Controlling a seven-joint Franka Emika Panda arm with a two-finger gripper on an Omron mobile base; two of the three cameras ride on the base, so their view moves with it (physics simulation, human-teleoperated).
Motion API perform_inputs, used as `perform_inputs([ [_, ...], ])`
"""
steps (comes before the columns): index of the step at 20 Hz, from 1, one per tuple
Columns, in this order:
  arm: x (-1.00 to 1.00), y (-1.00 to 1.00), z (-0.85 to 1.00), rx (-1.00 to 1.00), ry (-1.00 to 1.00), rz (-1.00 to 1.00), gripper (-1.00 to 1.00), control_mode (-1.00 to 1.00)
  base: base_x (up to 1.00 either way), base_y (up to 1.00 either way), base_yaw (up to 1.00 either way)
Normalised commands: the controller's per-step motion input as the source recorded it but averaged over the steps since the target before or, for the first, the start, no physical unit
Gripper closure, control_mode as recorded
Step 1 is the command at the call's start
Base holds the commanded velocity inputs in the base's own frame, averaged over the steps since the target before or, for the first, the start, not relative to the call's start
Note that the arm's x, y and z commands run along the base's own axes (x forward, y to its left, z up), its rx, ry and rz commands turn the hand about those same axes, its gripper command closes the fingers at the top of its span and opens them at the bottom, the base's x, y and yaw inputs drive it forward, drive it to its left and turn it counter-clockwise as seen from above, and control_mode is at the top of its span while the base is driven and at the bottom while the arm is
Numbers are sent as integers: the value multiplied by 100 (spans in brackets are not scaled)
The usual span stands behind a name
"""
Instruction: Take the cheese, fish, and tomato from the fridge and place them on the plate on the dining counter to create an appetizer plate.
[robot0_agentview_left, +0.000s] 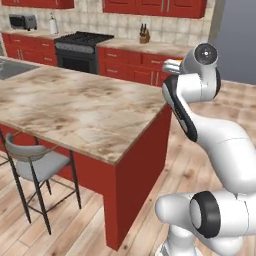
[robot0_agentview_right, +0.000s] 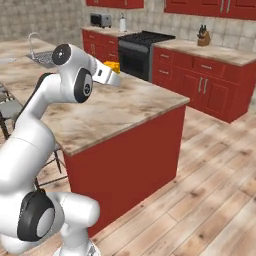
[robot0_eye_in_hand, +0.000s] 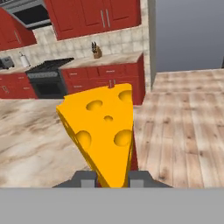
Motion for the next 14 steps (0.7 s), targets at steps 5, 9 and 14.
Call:
perform_inputs([
  [5,0,0,0,0,0,0,100,100,-28,84,14],
  [9,0,0,0,0,0,0,100,100,0,100,7],
  [14,0,0,0,0,0,0,100,100,4,100,6],
])
